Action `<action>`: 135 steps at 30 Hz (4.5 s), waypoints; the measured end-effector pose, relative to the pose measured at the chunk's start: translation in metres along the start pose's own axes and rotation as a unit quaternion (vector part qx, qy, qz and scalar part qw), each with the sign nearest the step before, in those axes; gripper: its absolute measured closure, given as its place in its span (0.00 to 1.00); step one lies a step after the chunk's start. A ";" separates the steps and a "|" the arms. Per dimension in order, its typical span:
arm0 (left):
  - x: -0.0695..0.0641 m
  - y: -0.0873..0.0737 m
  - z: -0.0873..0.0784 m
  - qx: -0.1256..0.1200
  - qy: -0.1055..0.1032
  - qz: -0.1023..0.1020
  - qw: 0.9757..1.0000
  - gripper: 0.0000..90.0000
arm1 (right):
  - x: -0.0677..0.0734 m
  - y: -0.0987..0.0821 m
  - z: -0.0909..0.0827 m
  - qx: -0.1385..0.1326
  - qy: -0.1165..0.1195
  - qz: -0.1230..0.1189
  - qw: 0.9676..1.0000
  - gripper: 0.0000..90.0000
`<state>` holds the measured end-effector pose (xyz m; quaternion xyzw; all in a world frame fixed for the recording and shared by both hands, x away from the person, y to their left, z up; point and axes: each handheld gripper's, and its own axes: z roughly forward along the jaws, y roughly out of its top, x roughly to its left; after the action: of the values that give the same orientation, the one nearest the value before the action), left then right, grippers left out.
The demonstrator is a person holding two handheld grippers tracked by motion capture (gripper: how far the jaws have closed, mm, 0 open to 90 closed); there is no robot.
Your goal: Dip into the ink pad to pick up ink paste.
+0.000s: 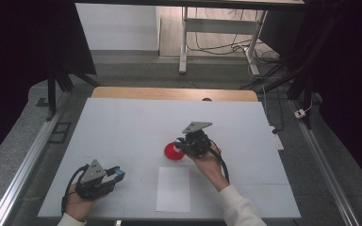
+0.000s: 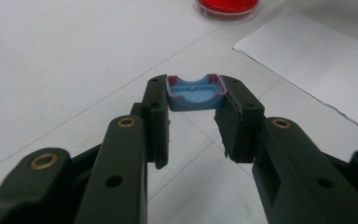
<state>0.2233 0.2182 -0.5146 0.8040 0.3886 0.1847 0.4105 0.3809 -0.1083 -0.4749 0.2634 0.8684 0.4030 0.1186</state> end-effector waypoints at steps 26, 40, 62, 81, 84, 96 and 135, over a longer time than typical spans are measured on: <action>0.000 0.000 0.000 0.001 -0.001 0.000 1.000 0.72 | 0.004 -0.001 0.012 0.018 -0.003 -0.014 1.000 0.83; 0.000 0.000 0.000 0.002 -0.002 0.001 1.000 0.72 | 0.004 -0.003 0.016 0.027 -0.012 -0.020 0.999 0.83; -0.001 0.000 0.000 0.001 -0.003 0.002 1.000 0.72 | 0.006 -0.006 0.020 0.034 -0.015 -0.025 0.999 0.83; -0.002 0.001 0.001 0.002 -0.003 0.004 1.000 0.72 | 0.008 -0.007 0.020 0.041 -0.021 -0.031 0.998 0.84; -0.002 0.001 0.000 0.001 -0.003 0.003 1.000 0.72 | 0.009 -0.007 0.020 0.039 -0.025 -0.033 0.998 0.83; 0.000 0.000 -0.001 -0.001 -0.002 0.001 1.000 0.72 | 0.010 -0.003 0.013 0.027 -0.029 -0.037 0.999 0.83; 0.001 -0.001 0.000 0.000 -0.002 -0.005 1.000 0.72 | 0.021 -0.003 0.021 0.048 -0.041 -0.073 0.995 0.83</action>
<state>0.2232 0.2191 -0.5149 0.8026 0.3916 0.1808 0.4121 0.3709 -0.0847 -0.4902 0.2209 0.8981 0.3397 0.1706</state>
